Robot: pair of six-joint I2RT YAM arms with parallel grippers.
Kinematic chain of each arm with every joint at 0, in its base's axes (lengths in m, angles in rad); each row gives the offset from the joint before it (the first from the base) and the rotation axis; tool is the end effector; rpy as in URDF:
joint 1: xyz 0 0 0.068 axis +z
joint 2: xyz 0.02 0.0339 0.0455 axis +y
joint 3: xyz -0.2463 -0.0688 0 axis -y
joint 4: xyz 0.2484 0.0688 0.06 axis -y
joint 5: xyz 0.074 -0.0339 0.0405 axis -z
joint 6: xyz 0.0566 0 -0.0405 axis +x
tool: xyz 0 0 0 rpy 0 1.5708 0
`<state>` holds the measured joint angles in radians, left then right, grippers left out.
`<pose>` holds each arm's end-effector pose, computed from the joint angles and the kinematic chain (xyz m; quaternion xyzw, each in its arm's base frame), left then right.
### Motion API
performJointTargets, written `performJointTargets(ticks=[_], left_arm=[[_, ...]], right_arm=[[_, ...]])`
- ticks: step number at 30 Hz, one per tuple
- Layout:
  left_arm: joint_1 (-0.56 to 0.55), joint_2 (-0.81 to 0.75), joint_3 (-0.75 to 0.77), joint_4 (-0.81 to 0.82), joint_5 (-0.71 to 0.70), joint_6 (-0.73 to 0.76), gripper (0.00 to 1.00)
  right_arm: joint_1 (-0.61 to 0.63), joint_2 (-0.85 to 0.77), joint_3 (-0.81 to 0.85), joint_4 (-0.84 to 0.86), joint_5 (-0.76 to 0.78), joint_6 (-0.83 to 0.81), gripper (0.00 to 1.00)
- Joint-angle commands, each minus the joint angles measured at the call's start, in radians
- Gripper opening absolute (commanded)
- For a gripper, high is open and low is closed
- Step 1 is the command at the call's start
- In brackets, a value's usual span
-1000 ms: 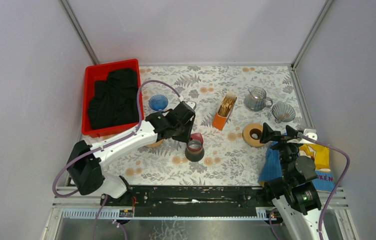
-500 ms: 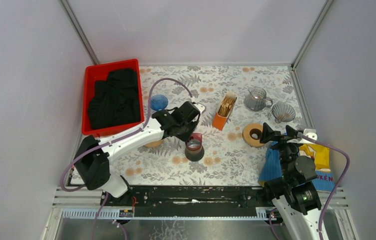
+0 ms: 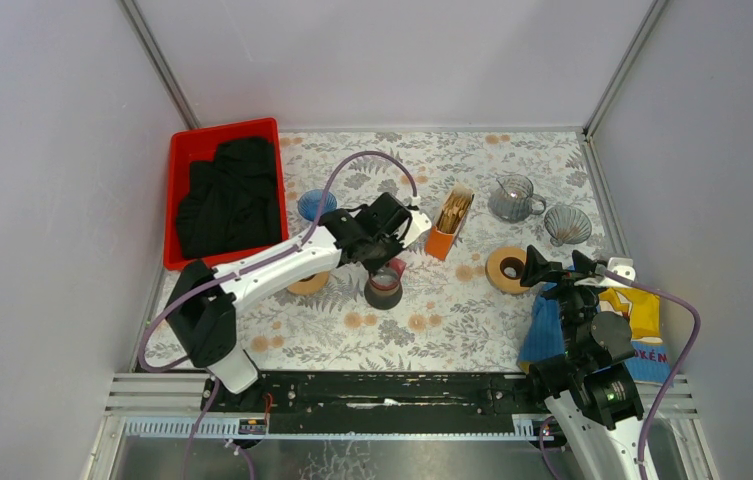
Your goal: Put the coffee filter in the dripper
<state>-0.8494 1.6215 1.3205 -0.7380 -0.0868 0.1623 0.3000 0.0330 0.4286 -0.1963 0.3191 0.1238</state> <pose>0.2372 -0.2623 0.2308 0.4571 0.8488 -0.0490 0.2613 0.1057 0.0141 0.2980 0.0675 0.6336 0.0624 0.7682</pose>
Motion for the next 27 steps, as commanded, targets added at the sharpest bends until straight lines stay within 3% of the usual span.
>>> performJointTargets(ticks=[1,8,19,27], left_arm=[[0.018,0.044,0.039,-0.023,-0.077,0.094,0.27],[0.018,0.029,0.039,-0.015,-0.146,0.101,0.51],[0.024,-0.043,-0.001,0.038,-0.326,0.088,0.66],[0.024,-0.142,-0.010,0.050,-0.267,-0.003,0.75]], right_arm=[[-0.006,-0.002,0.004,0.051,-0.012,-0.008,0.99],[-0.006,-0.005,0.004,0.051,-0.014,-0.007,0.99],[-0.006,-0.010,0.005,0.049,-0.015,-0.006,0.99],[-0.006,-0.011,0.004,0.050,-0.018,-0.006,0.99]])
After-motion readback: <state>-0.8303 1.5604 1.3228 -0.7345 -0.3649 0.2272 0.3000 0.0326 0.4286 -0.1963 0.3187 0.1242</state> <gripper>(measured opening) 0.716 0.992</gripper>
